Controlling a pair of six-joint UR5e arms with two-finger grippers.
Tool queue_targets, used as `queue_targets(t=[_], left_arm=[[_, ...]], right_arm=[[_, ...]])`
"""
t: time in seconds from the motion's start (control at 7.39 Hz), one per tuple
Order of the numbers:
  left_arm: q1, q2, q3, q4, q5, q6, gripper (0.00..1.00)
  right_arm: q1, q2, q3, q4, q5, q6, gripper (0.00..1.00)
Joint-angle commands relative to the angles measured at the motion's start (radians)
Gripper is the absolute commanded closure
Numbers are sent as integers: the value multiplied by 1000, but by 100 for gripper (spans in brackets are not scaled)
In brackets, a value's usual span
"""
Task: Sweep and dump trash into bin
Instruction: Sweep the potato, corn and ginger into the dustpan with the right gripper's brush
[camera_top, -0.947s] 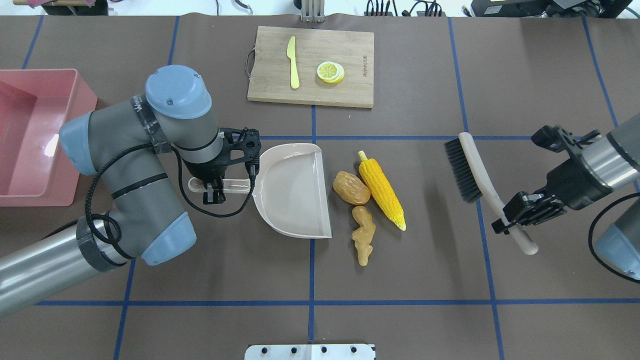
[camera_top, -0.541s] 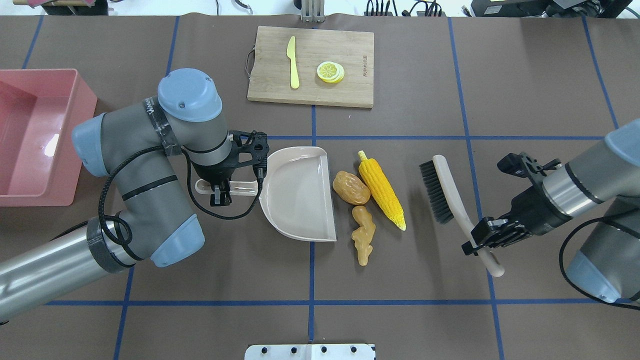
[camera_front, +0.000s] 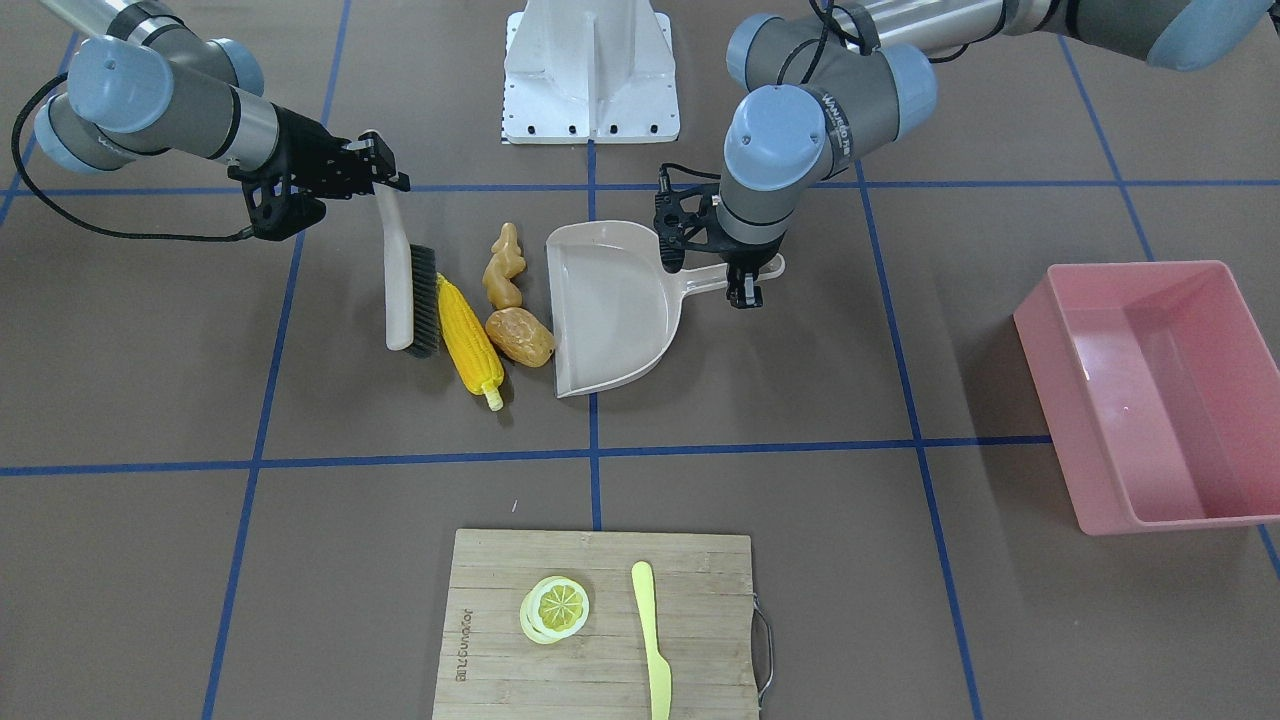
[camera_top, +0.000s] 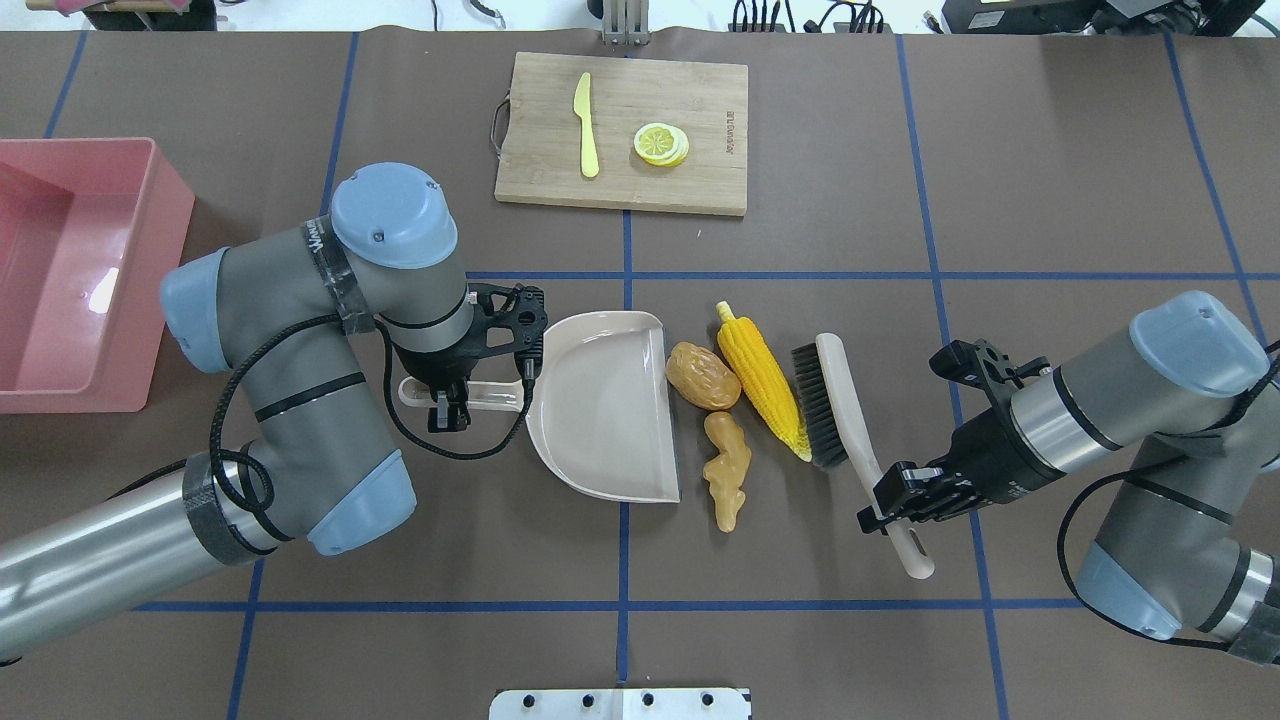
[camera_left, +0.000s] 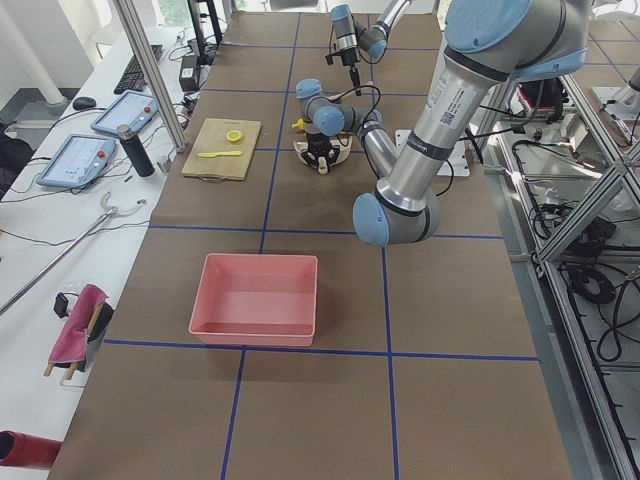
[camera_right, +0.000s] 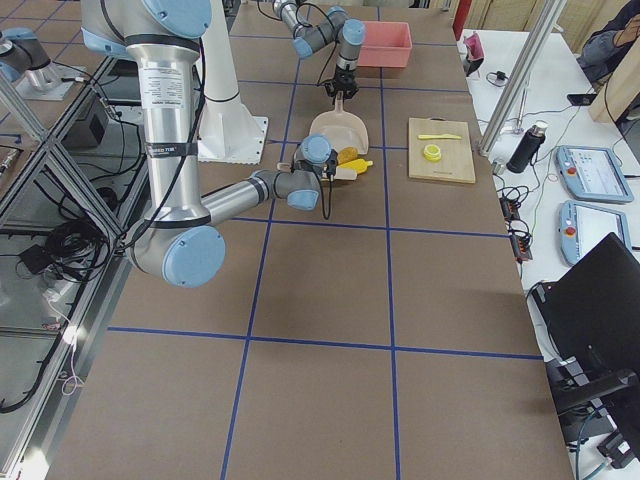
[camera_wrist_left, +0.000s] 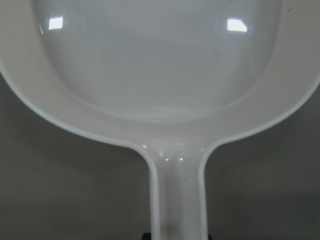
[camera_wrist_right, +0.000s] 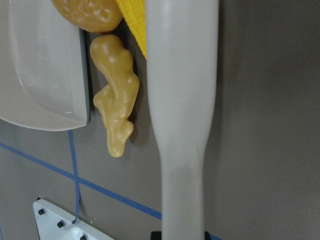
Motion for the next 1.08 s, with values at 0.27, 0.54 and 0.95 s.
queue_targets(t=[0.27,0.54,0.95], left_arm=[[1,-2,-3,4,0,1,100],[1,-4,-2,5,0,1,100],[1,-5,-2,8,-2,2,100]], right_arm=[[-24,106,-88,-1,-17,8,100],[-35,134,-113,-1,-18,8,100],[-77,204,-154,-10,-58,33,100]])
